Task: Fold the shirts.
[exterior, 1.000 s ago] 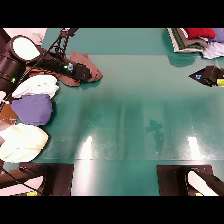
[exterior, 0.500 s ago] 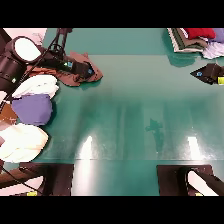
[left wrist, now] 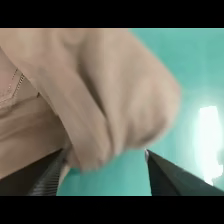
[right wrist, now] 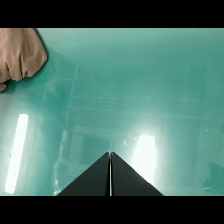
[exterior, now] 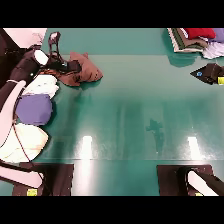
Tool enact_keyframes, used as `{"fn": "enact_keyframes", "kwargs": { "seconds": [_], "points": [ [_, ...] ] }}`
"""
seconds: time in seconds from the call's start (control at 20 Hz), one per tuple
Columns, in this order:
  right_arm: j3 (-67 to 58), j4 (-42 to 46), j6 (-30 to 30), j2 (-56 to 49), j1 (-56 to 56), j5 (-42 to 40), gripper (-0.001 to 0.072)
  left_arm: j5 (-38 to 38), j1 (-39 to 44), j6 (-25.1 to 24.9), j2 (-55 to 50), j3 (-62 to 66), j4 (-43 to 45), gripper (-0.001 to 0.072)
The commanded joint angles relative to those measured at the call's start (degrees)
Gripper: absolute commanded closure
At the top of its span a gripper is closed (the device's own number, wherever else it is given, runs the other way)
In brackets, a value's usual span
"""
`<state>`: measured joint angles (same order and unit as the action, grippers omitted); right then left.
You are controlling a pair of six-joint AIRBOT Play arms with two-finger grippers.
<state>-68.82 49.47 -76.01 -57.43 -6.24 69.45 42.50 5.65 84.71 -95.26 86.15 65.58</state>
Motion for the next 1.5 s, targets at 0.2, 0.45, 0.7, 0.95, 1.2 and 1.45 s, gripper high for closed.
{"fn": "enact_keyframes", "kwargs": {
  "seconds": [0.2, 0.45, 0.7, 0.95, 1.2, 1.45],
  "points": [
    [0.0, 0.0, 0.0, 0.0, 0.0, -0.3, 0.0700, -1.1, -1.5, -5.7, -9.3, 6.2, -12.2, 0.0590],
    [-4.9, 0.1, 0.0, 0.1, 0.0, -0.9, 0.0700, 17.8, -0.4, -12.0, -8.2, 24.4, -13.0, 0.0682],
    [-18.0, 0.2, 0.1, 0.1, -0.1, -1.5, 0.0700, 31.8, 6.4, -24.3, 3.5, 35.8, -26.9, 0.0682],
    [-27.7, 0.2, 0.0, 0.1, -0.1, -0.8, 0.0700, 39.0, 14.4, -29.4, 16.7, 24.6, -25.6, 0.0681],
    [-29.9, 0.2, 0.0, 0.1, -0.1, 3.1, 0.0700, 33.2, 15.6, -28.9, 16.2, 8.2, -17.2, 0.0680],
    [-29.9, 0.2, 0.0, 0.0, -0.1, 5.8, 0.0700, 30.4, 8.8, -15.6, 11.1, -0.2, -10.0, 0.0105]
  ]
}}
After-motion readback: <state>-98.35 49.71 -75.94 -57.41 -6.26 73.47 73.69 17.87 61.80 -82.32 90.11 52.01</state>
